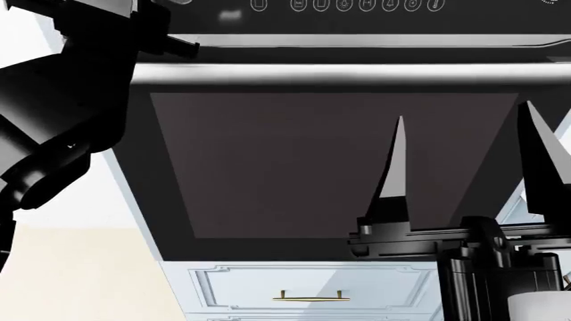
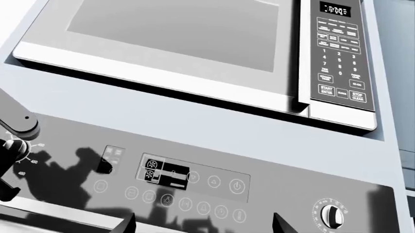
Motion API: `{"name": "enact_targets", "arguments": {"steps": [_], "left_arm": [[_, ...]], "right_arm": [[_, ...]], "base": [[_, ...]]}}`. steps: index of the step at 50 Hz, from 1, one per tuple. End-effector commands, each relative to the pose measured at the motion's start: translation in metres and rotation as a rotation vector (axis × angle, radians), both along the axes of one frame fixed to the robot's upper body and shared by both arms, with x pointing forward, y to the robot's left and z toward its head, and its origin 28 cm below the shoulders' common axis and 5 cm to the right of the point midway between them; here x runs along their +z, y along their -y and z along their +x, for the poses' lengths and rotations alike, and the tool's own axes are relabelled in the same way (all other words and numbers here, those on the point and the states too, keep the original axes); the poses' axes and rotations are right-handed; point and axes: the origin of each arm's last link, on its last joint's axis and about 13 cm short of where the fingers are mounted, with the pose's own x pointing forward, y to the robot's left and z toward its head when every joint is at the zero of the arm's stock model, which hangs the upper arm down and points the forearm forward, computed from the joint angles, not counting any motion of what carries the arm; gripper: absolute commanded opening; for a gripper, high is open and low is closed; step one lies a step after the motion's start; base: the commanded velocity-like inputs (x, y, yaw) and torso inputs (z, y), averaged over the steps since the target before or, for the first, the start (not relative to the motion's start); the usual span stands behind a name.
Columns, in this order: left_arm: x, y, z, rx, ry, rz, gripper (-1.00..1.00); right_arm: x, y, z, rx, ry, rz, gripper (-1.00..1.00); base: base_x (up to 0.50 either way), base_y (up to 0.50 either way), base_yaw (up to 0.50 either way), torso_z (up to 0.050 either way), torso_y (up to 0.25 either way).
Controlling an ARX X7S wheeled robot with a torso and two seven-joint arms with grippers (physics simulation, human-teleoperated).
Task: Preheat the oven by turning the temperature knob.
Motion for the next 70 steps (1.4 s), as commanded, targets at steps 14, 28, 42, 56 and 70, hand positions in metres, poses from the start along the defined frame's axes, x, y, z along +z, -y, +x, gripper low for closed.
{"name": "enact_targets", "arguments": {"steps": [14, 28, 42, 56, 70], "left_arm": [[-0.002, 0.013, 0.003, -0.134, -0.059, 0.109, -1.0], [0.003, 0.013, 0.001, -0.124, -0.028, 0.207, -1.0], [-0.008, 0.016, 0.008, -0.164, -0.069, 0.176, -1.0], [-0.014, 0.016, 0.012, -0.224, -0.118, 0.13, -1.0], [-0.015, 0.012, 0.017, -0.245, -0.129, 0.104, -1.0]], "right_arm": [[0.0, 0.0, 0.0, 0.0, 0.001, 0.002, 1.0], [0.0, 0.001, 0.0, 0.0, 0.001, 0.003, 1.0], [-0.001, 0.0, -0.001, 0.0, -0.002, 0.001, 1.0], [-0.002, 0.0, -0.002, 0.0, -0.008, -0.003, 1.0], [-0.002, -0.001, -0.001, -0.001, -0.012, -0.004, 1.0]], "base": [[0.01, 0.0, -0.01, 0.0, 0.0], [0.01, 0.0, -0.01, 0.002, 0.0], [0.01, 0.0, -0.01, 0.001, 0.0], [0.02, 0.0, -0.02, 0.003, 0.0], [0.02, 0.0, -0.02, 0.002, 0.0]]}}
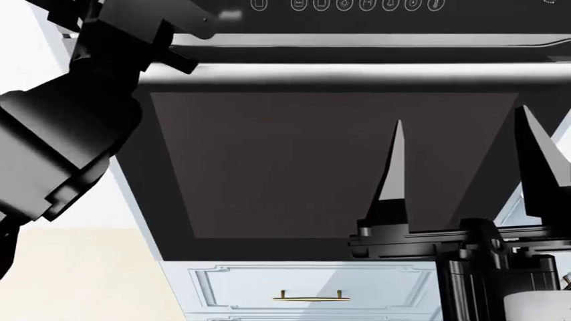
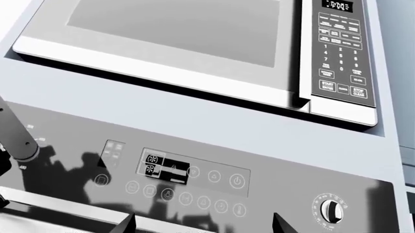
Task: Preheat the oven by turning the temperature knob.
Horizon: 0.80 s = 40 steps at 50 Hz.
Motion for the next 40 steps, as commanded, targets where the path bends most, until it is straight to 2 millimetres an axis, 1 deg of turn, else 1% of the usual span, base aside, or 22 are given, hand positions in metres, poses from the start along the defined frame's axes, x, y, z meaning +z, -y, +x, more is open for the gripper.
{"name": "enact_targets", "arguments": {"steps": [1, 15, 31, 40], "left_arm": [[-0.0038, 0.0171, 0.0119, -0.293, -0.218, -0.143, -1.0], [-0.004, 0.0175, 0.0097, -0.319, -0.22, -0.134, -1.0], [-0.0109, 0.0175, 0.0106, -0.282, -0.19, 0.046, -1.0], [-0.0102, 0.0163, 0.011, -0.265, -0.167, 0.093, -1.0]], "right_arm": [[0.0006, -0.0011, -0.0003, 0.003, 0.001, -0.002, 1.0], [0.0003, -0.0019, -0.0004, 0.004, -0.001, -0.004, 1.0], [0.0001, -0.0025, -0.0006, 0.003, -0.003, -0.006, 1.0], [-0.0003, -0.0028, -0.001, 0.003, -0.003, -0.007, 1.0]], "base": [[0.02, -0.01, -0.02, 0.011, 0.0], [0.02, 0.0, -0.02, 0.003, 0.0], [0.02, 0.0, -0.02, 0.003, 0.0], [0.02, 0.0, -0.02, 0.003, 0.0]]}}
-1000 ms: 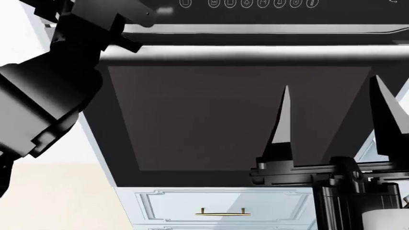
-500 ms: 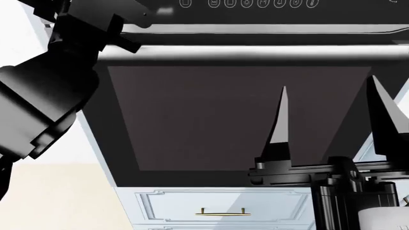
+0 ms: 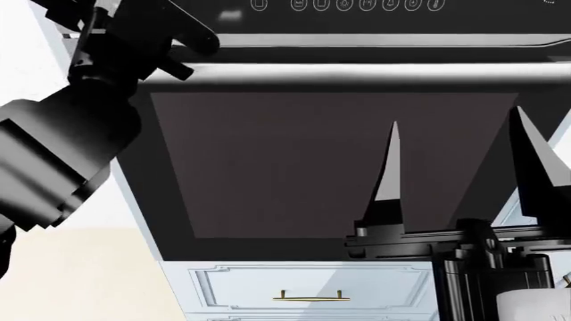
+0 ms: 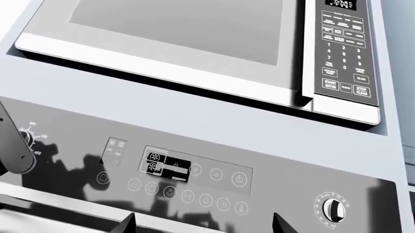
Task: Preheat the oven by turning the temperature knob.
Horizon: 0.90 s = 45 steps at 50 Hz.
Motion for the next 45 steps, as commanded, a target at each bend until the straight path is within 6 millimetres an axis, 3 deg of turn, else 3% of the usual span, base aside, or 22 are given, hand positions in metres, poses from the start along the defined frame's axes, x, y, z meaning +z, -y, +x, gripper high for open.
{"name": "enact_targets", "arguments": {"steps": [1, 45], "left_arm": [[-0.0046, 0.0242, 0.0083, -0.272, -0.213, -0.026, -1.0], [-0.0023, 0.0233, 0.014, -0.213, -0.127, 0.284, -1.0]], "right_arm": [[0.0002, -0.0013, -0.0011, 0.003, 0.004, -0.001, 1.0], [0.0002, -0.001, -0.0014, -0.003, 0.007, -0.005, 1.0]], "base": [[0.02, -0.01, -0.02, 0.0, 0.0], [0.03, -0.01, -0.02, 0.004, 0.0]]}}
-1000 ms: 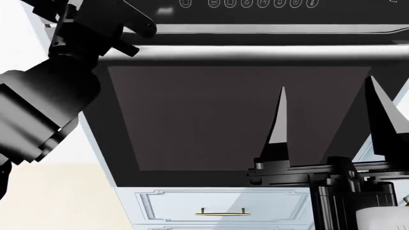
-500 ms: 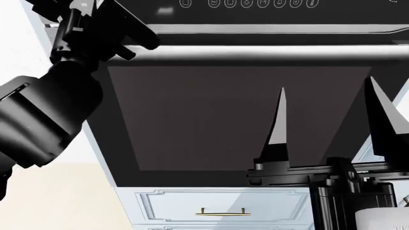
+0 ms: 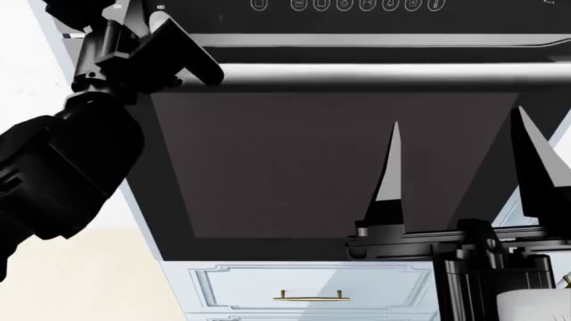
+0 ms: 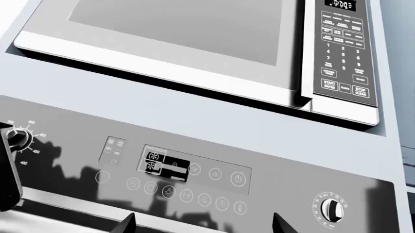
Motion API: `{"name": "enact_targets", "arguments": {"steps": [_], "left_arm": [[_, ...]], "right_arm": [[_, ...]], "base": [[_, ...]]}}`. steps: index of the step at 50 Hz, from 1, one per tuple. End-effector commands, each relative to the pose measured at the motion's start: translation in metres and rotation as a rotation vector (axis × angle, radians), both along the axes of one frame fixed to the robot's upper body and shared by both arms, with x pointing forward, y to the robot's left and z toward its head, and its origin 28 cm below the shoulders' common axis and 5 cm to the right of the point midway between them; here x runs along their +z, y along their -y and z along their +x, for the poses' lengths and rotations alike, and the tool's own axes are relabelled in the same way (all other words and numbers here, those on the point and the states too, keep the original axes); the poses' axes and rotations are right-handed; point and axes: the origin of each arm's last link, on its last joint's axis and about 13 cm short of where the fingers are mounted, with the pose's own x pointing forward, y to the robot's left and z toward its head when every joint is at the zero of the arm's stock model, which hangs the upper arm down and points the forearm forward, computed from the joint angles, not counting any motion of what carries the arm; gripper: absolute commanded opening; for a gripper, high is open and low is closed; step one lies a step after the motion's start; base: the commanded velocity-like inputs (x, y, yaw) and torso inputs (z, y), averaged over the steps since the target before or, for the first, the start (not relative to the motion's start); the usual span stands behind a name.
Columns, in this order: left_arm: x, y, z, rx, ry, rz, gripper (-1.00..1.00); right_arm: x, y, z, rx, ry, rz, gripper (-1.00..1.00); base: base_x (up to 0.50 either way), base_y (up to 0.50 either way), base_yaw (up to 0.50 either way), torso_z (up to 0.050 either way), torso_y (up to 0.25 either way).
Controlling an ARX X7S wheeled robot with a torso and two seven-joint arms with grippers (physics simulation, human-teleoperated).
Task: Preheat the oven by turning the temperature knob.
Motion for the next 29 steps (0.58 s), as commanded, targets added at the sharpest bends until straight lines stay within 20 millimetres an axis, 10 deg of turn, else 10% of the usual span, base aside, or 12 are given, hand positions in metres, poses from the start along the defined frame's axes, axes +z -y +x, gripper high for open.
{"name": "enact_targets", "arguments": {"steps": [1, 29], "left_arm": [[0.008, 0.0332, 0.0079, -0.277, -0.243, 0.018, -1.0], [0.001, 0.0335, 0.0114, -0.247, -0.192, 0.202, -1.0]], "right_arm": [[0.0002, -0.002, -0.0015, 0.004, 0.007, -0.002, 1.0], [0.0006, -0.0016, -0.0011, 0.003, 0.008, -0.003, 1.0]], "base": [[0.03, -0.01, -0.03, 0.01, 0.0], [0.03, -0.01, -0.03, 0.003, 0.0]]}}
